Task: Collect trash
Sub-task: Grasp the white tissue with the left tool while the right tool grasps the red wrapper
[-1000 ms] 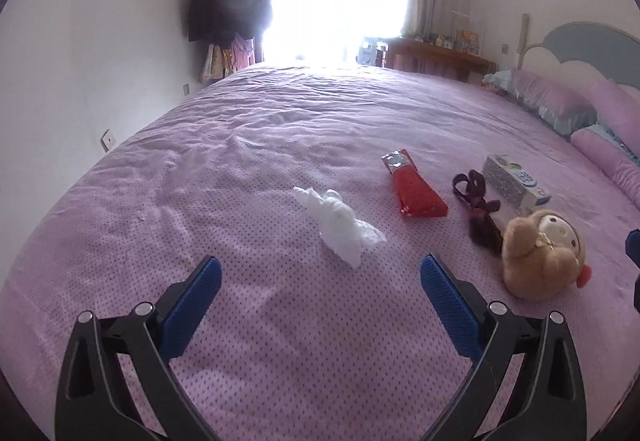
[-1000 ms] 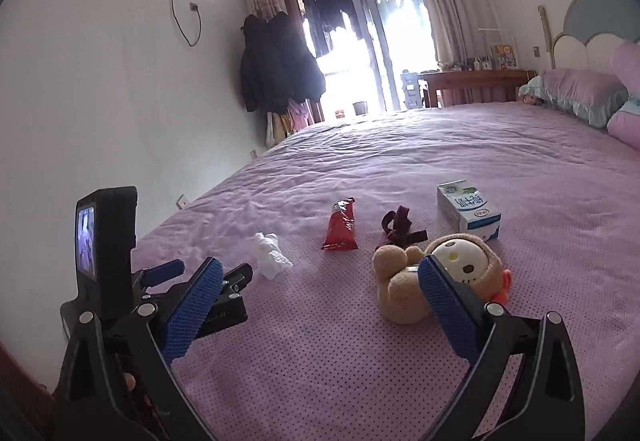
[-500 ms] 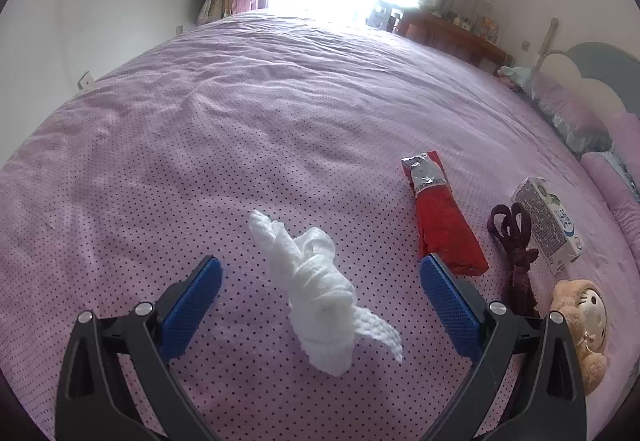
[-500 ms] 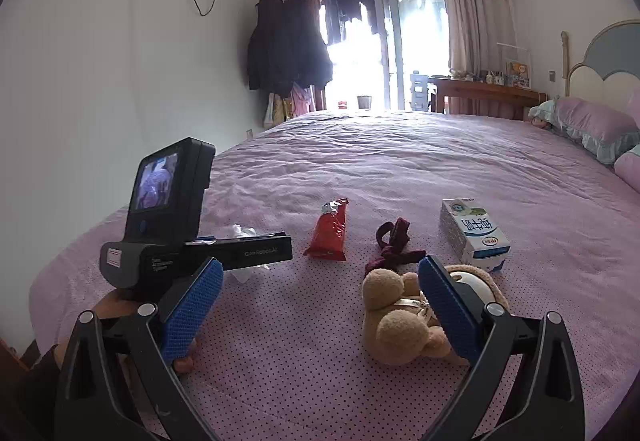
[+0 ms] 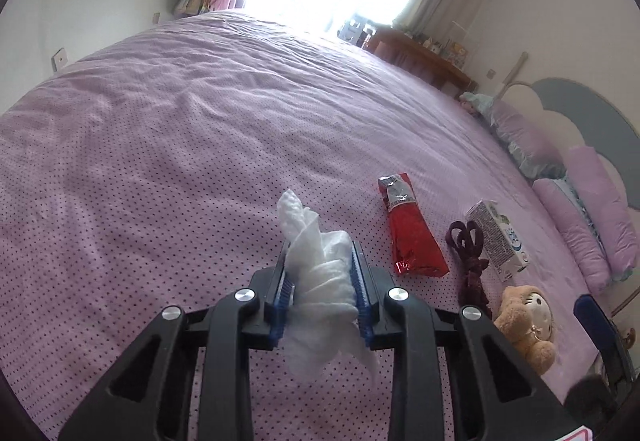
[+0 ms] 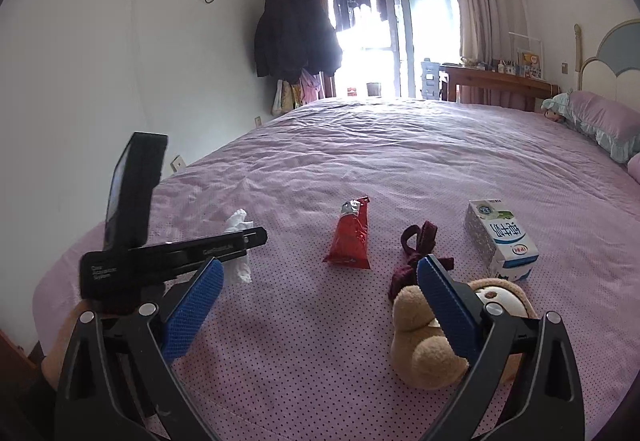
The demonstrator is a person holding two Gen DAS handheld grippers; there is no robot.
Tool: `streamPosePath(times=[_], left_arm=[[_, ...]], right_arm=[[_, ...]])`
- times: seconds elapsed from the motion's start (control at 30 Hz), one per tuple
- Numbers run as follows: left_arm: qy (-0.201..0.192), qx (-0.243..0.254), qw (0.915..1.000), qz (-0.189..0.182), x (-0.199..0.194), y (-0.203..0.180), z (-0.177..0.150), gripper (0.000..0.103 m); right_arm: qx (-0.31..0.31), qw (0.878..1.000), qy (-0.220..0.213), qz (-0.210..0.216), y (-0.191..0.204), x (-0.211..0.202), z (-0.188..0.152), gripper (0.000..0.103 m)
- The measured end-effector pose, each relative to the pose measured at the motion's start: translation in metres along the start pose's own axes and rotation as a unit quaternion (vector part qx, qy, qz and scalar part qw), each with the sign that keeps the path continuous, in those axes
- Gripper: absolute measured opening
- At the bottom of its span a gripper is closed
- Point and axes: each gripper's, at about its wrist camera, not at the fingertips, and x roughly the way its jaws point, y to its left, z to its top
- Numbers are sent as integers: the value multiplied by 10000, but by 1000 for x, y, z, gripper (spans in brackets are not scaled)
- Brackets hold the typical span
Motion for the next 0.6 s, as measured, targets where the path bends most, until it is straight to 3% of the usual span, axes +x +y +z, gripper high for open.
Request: streamPosePath(times=[0.13,0.3,0.47,0.6], left_arm=[[-48,-151,9998,-153,-9,13,4,28],[-30,-259,9995,-187,-4,27,12,28],[88,-386,9988,-297,12,38,20,28],[171,-407,9983,-379,23,40,24,28]], right_arm=[[73,9998,150,99,4,20,7,93],[46,9984,515,238,11,57,17,83],[-18,9961,878,-36,5,96,24,75],[156,9896,1409,-242,-11,140,30,61]])
